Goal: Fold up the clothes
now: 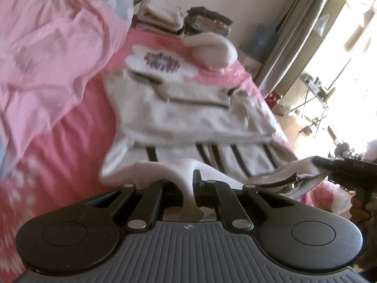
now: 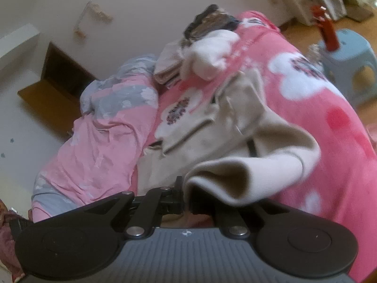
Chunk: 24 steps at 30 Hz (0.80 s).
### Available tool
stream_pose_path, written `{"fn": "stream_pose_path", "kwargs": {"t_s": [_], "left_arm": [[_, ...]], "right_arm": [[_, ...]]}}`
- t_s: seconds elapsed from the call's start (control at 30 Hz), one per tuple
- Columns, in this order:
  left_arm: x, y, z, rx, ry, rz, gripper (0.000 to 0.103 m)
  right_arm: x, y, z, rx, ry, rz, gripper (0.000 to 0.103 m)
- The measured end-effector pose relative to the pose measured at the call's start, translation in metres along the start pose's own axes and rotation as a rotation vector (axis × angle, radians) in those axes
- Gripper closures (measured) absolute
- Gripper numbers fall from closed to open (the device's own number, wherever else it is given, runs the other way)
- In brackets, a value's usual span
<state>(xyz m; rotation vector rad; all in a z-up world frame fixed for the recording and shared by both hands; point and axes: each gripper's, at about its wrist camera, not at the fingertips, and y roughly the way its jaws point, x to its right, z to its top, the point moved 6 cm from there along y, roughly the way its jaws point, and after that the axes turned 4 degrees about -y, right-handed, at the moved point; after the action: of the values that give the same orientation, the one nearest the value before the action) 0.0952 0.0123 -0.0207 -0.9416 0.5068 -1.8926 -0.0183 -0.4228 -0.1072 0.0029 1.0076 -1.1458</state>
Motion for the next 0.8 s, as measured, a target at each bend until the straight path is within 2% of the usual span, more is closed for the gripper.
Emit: {"fn": "stream_pose_path", "kwargs": {"t_s": [0.23, 0.47, 0.6, 0.8], "left_arm": [[-0.012, 0.030, 0.055, 0.015, 0.008, 0.000, 0.100], [-0.040, 0.078, 0.107, 0.005, -0.025, 0.017, 0.100], [-0.059, 0.115, 0.131, -0.018, -0.037, 0.039, 0.100], [-0.088, 0.168, 0.153, -0.064, -0.140, 0.031, 0.100]], "right_arm": [[-0.012, 0.049, 0.062, -0.043, -0.042, 0.054, 0.099], [-0.009, 0.113, 0.111, -0.089, -0.066, 0.078, 0.099], [0.001, 0.158, 0.137, -0.115, -0.076, 0.065, 0.099], [0.033, 0.224, 0.162, -0.154, -0.036, 0.029, 0.098]]}}
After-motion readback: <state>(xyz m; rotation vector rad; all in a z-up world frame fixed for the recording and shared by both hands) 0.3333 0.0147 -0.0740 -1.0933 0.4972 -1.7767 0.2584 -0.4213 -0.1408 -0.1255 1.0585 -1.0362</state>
